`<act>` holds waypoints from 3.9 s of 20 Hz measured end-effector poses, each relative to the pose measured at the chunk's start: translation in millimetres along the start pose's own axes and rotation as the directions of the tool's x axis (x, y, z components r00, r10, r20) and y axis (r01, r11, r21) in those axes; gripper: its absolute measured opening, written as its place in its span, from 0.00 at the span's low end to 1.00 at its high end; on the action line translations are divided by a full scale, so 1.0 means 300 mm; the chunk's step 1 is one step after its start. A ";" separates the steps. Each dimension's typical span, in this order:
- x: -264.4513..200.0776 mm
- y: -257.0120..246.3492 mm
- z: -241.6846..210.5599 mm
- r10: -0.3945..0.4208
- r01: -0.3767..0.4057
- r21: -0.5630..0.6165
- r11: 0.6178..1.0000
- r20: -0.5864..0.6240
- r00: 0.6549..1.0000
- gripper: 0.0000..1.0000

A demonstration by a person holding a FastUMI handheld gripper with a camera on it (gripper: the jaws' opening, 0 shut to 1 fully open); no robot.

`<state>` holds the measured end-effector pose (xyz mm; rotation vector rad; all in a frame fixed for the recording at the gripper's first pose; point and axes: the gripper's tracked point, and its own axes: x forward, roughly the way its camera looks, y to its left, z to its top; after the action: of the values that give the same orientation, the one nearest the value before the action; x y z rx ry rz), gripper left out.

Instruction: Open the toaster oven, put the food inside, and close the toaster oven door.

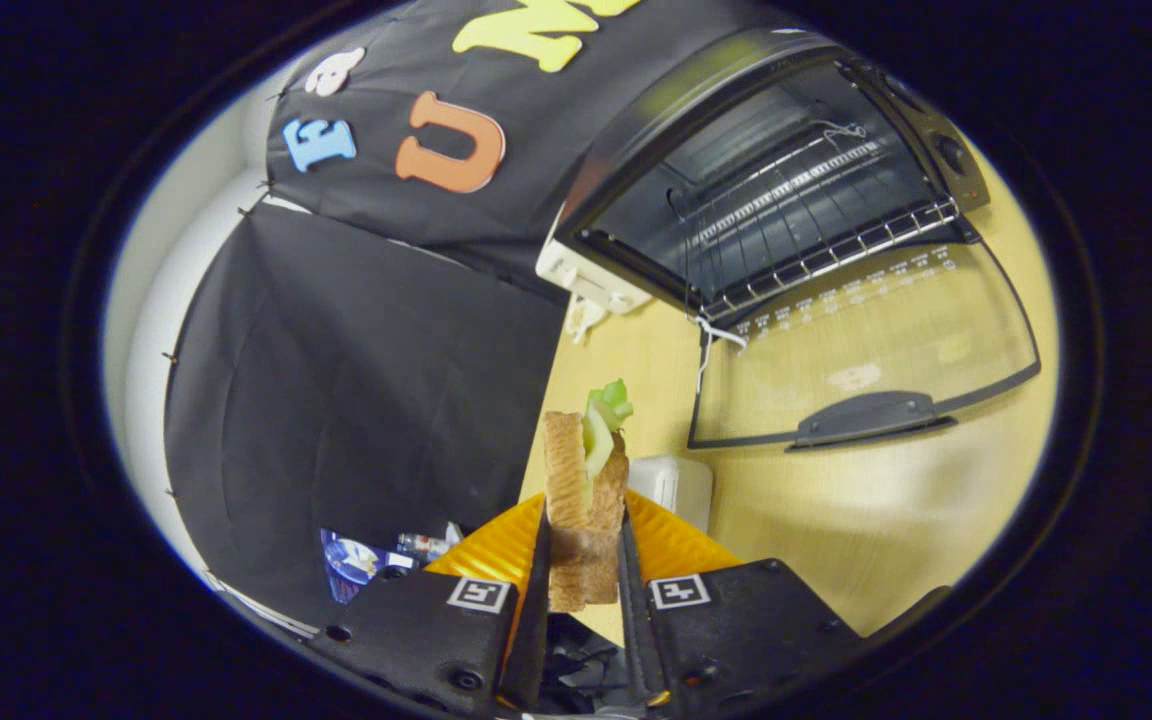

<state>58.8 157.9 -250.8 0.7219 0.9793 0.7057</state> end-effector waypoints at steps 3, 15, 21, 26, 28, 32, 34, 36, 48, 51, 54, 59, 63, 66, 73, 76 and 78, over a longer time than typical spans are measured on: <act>0.005 -0.015 0.061 0.021 -0.022 0.009 1.000 0.105 0.994 0.37; -0.083 -0.219 0.400 -0.138 -0.063 0.293 0.954 0.617 0.774 0.37; -0.146 -0.396 0.529 -0.282 -0.047 0.385 0.922 0.750 0.598 0.37; -0.050 -0.393 0.606 -0.305 0.009 0.373 0.928 0.746 0.592 0.37; -0.036 -0.401 0.651 -0.326 0.031 0.378 0.925 0.750 0.575 0.37; 0.013 -0.429 0.724 -0.356 -0.019 0.441 0.897 0.748 0.560 0.37; 0.034 -0.441 0.754 -0.360 -0.001 0.433 0.901 0.751 0.554 0.37; 0.046 -0.455 0.775 -0.373 0.007 0.440 0.898 0.754 0.541 0.38; 0.081 -0.480 0.776 -0.471 0.081 0.495 0.865 0.746 0.471 0.48; 0.102 -0.462 0.756 -0.460 0.120 0.473 0.873 0.716 0.526 0.50; 0.112 -0.457 0.748 -0.453 0.205 0.412 0.888 0.706 0.544 0.55; 0.118 -0.437 0.739 -0.411 0.299 0.285 0.911 0.694 0.591 0.60; 0.137 -0.417 0.721 -0.392 0.390 0.172 0.905 0.694 0.603 0.69; 0.150 -0.408 0.697 -0.400 0.468 0.093 0.879 0.680 0.615 0.78; 0.171 -0.396 0.635 -0.424 0.555 -0.039 0.831 0.603 0.676 0.78; 0.172 -0.393 0.596 -0.463 0.621 -0.120 0.775 0.561 0.686 0.79; 0.155 -0.413 0.573 -0.495 0.643 -0.138 0.753 0.525 0.692 0.80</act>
<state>256.2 87.5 -307.4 0.2351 0.5726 0.0967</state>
